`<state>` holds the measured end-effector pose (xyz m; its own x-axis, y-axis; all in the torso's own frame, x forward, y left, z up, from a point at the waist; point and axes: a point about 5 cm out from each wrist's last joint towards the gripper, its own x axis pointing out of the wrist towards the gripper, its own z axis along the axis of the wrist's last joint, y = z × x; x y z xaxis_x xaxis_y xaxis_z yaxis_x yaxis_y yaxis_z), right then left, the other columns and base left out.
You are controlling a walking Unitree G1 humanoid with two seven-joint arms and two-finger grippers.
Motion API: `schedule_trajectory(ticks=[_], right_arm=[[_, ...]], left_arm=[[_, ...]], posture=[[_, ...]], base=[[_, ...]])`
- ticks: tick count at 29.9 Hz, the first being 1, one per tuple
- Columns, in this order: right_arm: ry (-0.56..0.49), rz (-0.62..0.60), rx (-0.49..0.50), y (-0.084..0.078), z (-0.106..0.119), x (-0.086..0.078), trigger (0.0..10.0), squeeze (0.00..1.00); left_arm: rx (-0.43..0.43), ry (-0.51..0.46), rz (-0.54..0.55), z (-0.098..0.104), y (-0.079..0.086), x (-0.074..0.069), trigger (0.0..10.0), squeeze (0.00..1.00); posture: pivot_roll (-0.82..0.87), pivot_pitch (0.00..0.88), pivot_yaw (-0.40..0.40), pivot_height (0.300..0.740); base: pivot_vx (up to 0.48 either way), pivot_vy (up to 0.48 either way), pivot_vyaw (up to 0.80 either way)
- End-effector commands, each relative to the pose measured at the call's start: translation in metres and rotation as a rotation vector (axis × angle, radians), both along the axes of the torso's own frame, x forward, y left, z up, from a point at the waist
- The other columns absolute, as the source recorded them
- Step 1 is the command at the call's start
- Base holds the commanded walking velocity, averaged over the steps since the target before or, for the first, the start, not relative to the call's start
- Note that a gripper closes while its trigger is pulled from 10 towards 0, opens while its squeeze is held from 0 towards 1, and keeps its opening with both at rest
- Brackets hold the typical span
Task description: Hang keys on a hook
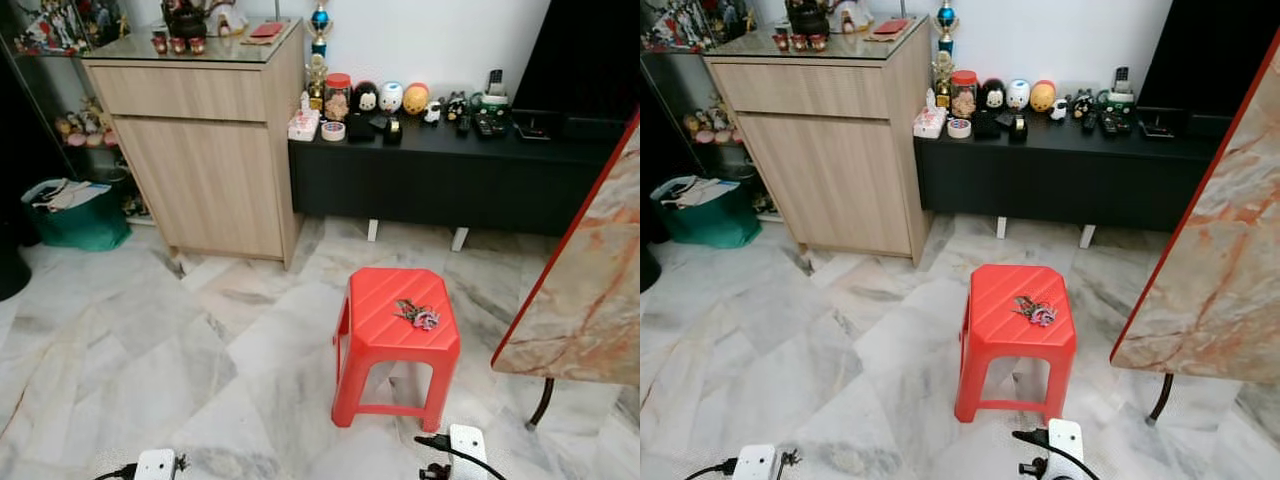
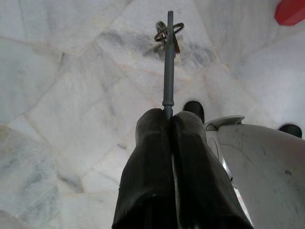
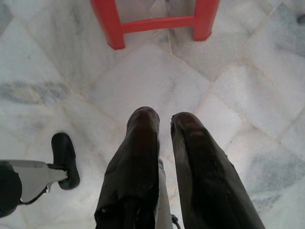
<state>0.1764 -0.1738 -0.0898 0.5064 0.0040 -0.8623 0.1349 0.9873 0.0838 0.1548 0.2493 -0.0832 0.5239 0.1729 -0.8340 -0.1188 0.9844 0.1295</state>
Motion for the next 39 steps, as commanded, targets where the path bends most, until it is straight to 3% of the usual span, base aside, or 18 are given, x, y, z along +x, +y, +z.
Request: schedule_trajectory(ticks=[1, 16, 24, 35, 39], right_arm=[[0.024, -0.002, -0.007, -0.002, -0.001, -0.003, 10.0, 0.00], [0.035, -0.018, 0.000, -0.002, -0.004, -0.008, 10.0, 0.00], [0.038, -0.023, 0.001, -0.002, -0.004, -0.008, 10.0, 0.00], [0.024, -0.015, 0.010, 0.007, 0.001, 0.005, 10.0, 0.00], [0.018, -0.013, 0.007, 0.008, 0.001, 0.005, 10.0, 0.00]], left_arm=[[0.000, 0.004, -0.010, -0.001, -0.003, -0.001, 10.0, 0.00], [0.002, -0.007, 0.001, 0.000, -0.002, 0.002, 10.0, 0.00], [-0.015, -0.013, 0.000, 0.000, -0.004, 0.003, 10.0, 0.00], [-0.008, -0.010, -0.032, 0.000, -0.007, 0.004, 10.0, 0.00], [-0.007, -0.005, -0.036, -0.001, -0.008, 0.003, 10.0, 0.00]], posture=[[0.01, 0.000, -0.006, 0.740], [0.02, 0.000, -0.013, 0.740], [0.02, 0.000, -0.016, 0.740], [0.03, 0.000, -0.015, 0.740], [0.03, 0.000, -0.015, 0.740]], base=[[0.000, -0.371, 0.00], [0.000, -0.354, -0.70], [0.000, 0.000, -0.76], [0.000, 0.000, -0.76], [0.000, 0.000, -0.15]])
